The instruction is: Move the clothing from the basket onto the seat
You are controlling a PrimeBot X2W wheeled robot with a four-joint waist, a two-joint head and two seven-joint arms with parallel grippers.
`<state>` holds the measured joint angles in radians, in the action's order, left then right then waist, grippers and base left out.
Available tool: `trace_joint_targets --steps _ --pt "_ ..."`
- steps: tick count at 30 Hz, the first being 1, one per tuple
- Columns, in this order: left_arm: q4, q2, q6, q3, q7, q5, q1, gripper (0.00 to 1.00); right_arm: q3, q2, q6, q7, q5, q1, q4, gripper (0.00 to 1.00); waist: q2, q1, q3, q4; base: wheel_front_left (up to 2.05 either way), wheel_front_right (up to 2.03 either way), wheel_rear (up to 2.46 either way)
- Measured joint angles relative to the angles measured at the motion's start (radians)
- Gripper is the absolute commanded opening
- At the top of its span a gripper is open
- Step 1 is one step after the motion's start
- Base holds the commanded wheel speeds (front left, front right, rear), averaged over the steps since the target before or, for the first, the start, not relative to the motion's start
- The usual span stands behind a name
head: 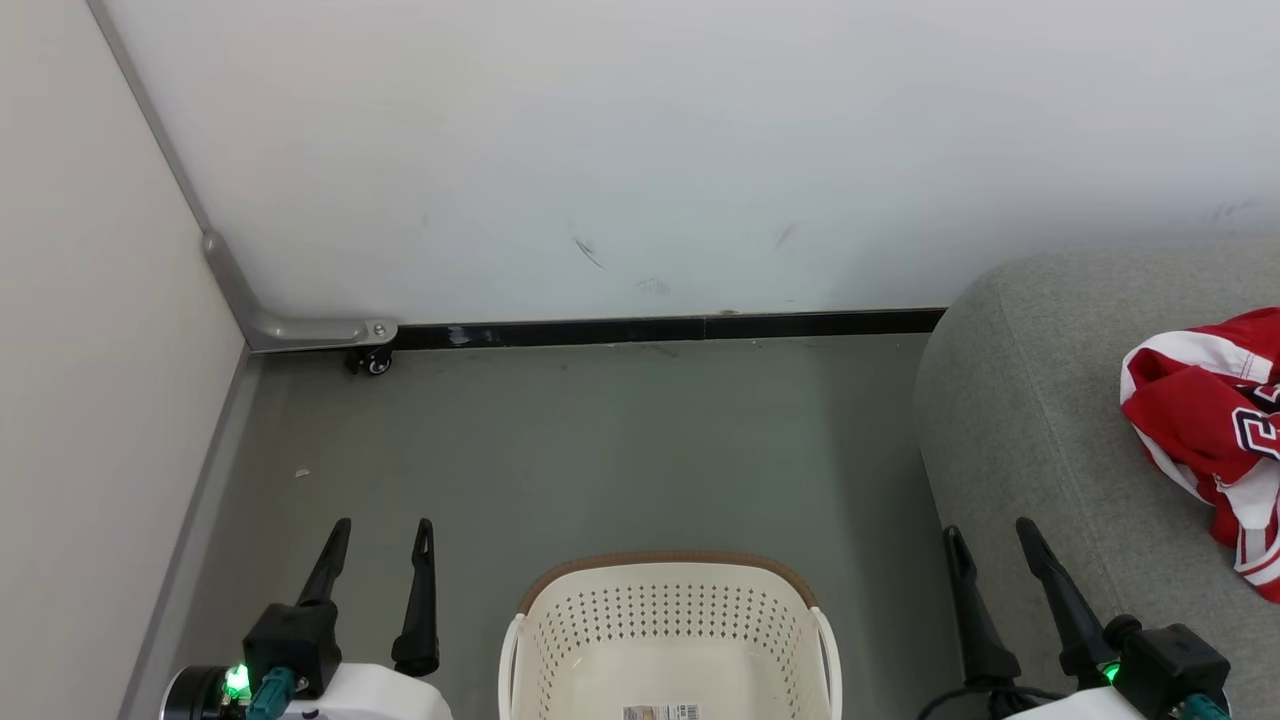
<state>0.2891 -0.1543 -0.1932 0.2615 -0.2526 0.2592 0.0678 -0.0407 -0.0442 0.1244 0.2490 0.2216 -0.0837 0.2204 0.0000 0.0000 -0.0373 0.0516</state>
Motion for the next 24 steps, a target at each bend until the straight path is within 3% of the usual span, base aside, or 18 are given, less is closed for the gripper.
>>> trace_joint_targets --steps 2,3,13,24 --pt "0.002 0.000 0.001 0.001 0.000 -0.009 0.000 1.00 -0.001 0.000 0.000 0.000 0.000 -0.001 0.000 1.00 0.0000 0.0000 -0.001 0.000 0.00 0.00 0.00" --pt "0.003 0.000 0.001 0.001 0.000 -0.010 0.000 0.00 -0.001 0.000 0.000 0.000 0.001 -0.002 0.001 0.00 0.0000 -0.0001 -0.001 0.000 0.00 0.00 0.00" --pt "0.065 0.022 0.010 -0.012 0.016 0.030 -0.042 0.00 -0.006 0.007 -0.001 -0.002 0.035 -0.039 0.048 0.00 0.0000 0.0000 0.000 -0.001 0.00 0.00 0.00" --pt "0.080 0.033 0.047 -0.065 0.074 0.199 -0.028 0.00 -0.008 0.007 -0.001 -0.018 0.215 -0.038 0.027 0.00 0.0000 0.0003 0.003 -0.007 0.00 0.00 0.00"
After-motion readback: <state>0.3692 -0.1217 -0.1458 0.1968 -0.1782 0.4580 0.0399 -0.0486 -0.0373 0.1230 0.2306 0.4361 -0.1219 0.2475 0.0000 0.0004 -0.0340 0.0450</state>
